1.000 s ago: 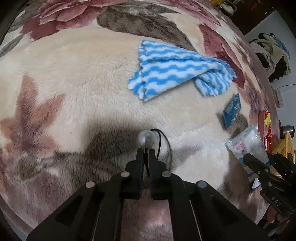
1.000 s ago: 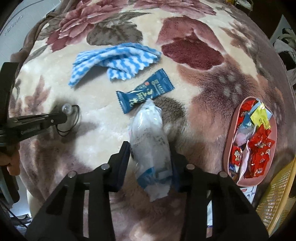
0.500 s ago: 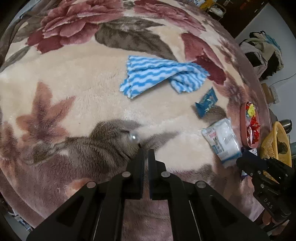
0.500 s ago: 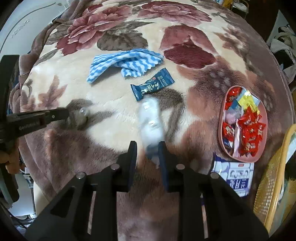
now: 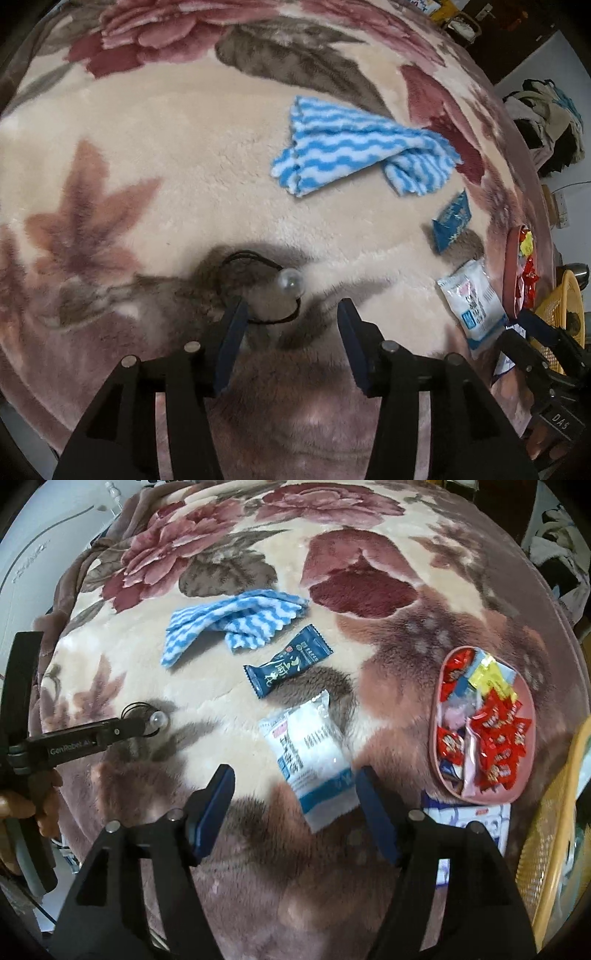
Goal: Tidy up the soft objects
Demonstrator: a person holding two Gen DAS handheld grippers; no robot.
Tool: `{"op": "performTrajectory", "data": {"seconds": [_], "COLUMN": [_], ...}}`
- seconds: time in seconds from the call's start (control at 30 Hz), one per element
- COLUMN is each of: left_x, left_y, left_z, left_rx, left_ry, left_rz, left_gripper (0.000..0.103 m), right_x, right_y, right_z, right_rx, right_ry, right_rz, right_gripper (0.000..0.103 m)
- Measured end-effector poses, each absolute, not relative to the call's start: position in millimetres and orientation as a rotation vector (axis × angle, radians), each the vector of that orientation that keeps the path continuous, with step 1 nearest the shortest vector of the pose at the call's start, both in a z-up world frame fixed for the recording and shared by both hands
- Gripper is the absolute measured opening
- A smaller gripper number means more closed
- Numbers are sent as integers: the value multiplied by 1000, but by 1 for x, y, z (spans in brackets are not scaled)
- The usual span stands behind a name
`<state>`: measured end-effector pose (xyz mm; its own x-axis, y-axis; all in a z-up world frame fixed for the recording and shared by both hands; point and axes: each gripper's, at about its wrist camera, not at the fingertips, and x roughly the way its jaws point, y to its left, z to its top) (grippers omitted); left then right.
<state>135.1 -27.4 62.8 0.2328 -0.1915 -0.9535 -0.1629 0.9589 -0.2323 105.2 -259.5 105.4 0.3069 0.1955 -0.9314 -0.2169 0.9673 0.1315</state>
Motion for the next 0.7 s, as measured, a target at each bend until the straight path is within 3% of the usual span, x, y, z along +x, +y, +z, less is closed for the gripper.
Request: {"op": "performTrajectory", "data": {"seconds": [0.3,0.4,0.57,0.7], "left_x": [156,158,152,149], "left_y": [-31,-33,-26,-22], "left_z": [17,17,25,32], "left_rx": [-373,-326,-333,-340], "left_ry": [1410,1401,1389,1378], "left_rz": [24,35,9,4], "left_gripper": [50,23,23,23], "right_x": [126,130,135,134], "right_y": [-256,-257,-253,-244], "right_z": [83,81,78,67], "right_rx": [-38,-51,-95,-161], "right_ry": [1251,1244,1246,1279], "right_rz": [276,274,295,312], "right_gripper": [69,69,69,75]}}
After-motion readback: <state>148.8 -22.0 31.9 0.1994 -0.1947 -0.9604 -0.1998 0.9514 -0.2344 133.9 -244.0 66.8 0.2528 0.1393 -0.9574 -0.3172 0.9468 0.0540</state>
